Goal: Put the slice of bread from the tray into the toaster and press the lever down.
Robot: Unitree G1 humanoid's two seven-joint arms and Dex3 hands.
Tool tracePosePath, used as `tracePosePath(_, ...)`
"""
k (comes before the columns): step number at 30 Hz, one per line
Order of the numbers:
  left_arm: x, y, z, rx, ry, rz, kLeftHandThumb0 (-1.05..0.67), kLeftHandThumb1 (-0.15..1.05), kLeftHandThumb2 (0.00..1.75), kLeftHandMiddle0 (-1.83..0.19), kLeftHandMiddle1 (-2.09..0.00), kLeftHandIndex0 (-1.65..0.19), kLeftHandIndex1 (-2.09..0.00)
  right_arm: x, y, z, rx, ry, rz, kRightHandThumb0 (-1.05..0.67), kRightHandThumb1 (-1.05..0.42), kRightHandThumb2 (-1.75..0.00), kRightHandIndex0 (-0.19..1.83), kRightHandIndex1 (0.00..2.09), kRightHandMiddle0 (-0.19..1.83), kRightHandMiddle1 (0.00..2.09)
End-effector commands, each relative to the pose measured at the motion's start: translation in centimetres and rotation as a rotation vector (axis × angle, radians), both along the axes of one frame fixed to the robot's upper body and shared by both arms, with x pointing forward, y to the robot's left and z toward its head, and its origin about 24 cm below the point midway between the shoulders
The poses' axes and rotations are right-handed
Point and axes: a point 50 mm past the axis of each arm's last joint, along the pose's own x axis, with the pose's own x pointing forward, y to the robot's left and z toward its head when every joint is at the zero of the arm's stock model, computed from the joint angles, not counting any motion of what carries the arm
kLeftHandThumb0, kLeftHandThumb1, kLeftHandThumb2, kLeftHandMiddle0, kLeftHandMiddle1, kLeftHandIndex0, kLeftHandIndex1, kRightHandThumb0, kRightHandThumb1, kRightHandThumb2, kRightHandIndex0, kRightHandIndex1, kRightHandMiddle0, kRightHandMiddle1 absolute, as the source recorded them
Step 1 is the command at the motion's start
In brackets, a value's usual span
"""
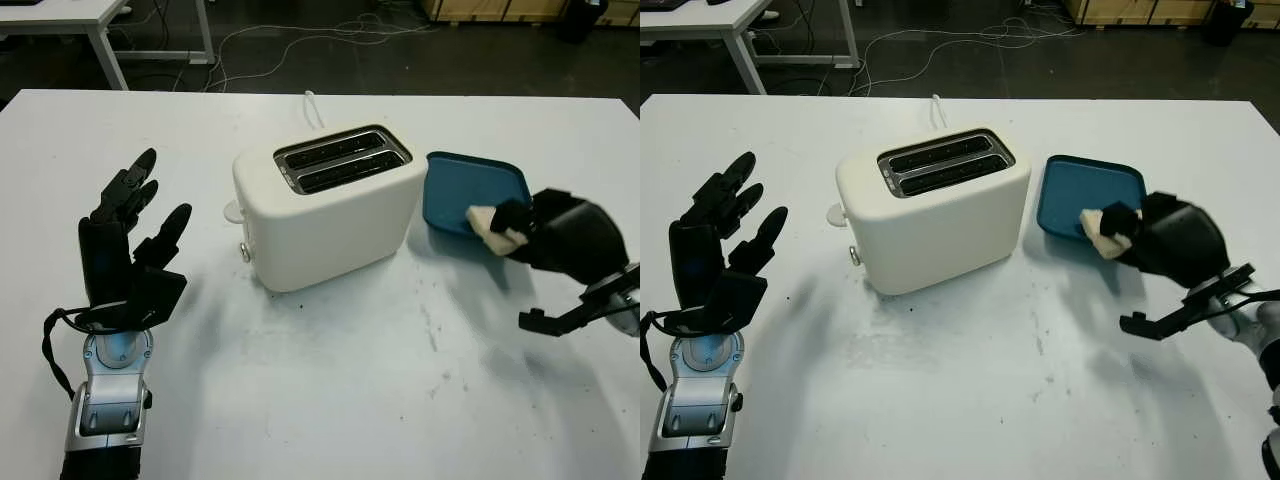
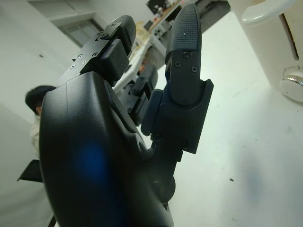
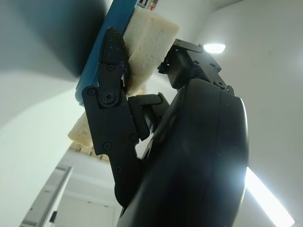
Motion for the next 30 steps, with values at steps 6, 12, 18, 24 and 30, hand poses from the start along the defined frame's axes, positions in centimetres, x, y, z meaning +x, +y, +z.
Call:
tracePosePath(6, -0.1, 0.1, 0.0, 0.008, -0.001, 0.004, -0.65, 0.92, 0.28, -0.72, 0.0, -0.58, 0.0, 0.8, 0.3, 2.2, 0.033, -0.028, 0.008, -0.35, -0.92, -0.26, 0.68, 1.75, 0.38, 1.75)
tracePosePath(12, 0.0, 0.1, 0.0, 0.015, -0.016, 0.005, -0.64, 0.92, 0.27, -0.73, -0.01, -0.59, 0.0, 1.0, 0.4, 2.4, -0.015, 0.027, -0.021, -0.36, -0.92, -0.26, 0.72, 1.75, 0.43, 1.75)
tracePosePath(18, 0.1, 0.1, 0.0, 0.009, -0.027, 0.005, -0.65, 0.92, 0.27, -0.73, 0.0, -0.59, 0.0, 1.0, 0.5, 2.3, -0.026, 0.045, -0.022, -0.32, -0.92, -0.23, 0.69, 1.75, 0.42, 1.75)
tracePosePath(24, 0.0, 0.1, 0.1, 0.016, -0.019, 0.004, -0.66, 0.92, 0.28, -0.73, 0.0, -0.59, 0.0, 1.5, 0.3, 3.6, 0.001, 0.017, -0.07, -0.31, -0.92, -0.28, 0.67, 1.75, 0.37, 1.75)
tracePosePath(30, 0.0, 0.1, 0.1, 0.01, -0.015, 0.006, -0.66, 0.92, 0.28, -0.72, 0.0, -0.59, 0.0, 2.5, 0.3, 9.2, 0.167, -0.056, -0.067, -0.31, -0.92, -0.28, 0.65, 1.75, 0.41, 1.73)
